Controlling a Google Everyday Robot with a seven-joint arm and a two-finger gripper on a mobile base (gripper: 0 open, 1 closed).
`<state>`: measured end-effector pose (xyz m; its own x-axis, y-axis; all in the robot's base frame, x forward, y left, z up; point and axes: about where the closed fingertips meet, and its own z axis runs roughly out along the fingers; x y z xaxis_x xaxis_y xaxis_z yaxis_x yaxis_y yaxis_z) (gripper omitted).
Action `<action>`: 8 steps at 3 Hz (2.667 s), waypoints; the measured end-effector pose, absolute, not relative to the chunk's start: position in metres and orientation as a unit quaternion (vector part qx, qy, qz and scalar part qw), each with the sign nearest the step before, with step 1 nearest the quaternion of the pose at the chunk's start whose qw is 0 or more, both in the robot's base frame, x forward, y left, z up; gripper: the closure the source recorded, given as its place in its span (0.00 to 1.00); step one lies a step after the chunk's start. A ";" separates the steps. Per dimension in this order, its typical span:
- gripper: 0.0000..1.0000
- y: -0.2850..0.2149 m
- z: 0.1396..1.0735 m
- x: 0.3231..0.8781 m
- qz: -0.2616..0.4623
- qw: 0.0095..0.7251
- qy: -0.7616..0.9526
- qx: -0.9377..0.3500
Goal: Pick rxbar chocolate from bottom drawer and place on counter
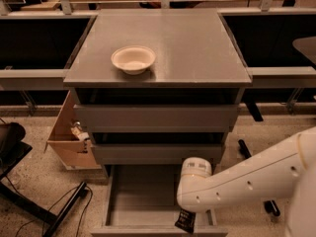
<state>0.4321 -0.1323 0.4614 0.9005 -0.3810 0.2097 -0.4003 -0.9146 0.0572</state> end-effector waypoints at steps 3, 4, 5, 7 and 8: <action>1.00 -0.141 0.555 0.472 0.166 0.044 -0.195 0.966; 1.00 -0.161 0.615 0.499 0.210 0.042 -0.216 0.953; 1.00 -0.186 0.701 0.527 0.246 0.044 -0.231 0.941; 1.00 -0.210 0.851 0.585 0.285 0.068 -0.200 0.935; 1.00 -0.206 0.891 0.600 0.312 0.054 -0.198 0.928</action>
Offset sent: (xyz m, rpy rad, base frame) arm 0.0239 -0.0103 0.0618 -0.0012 -0.0705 -0.0196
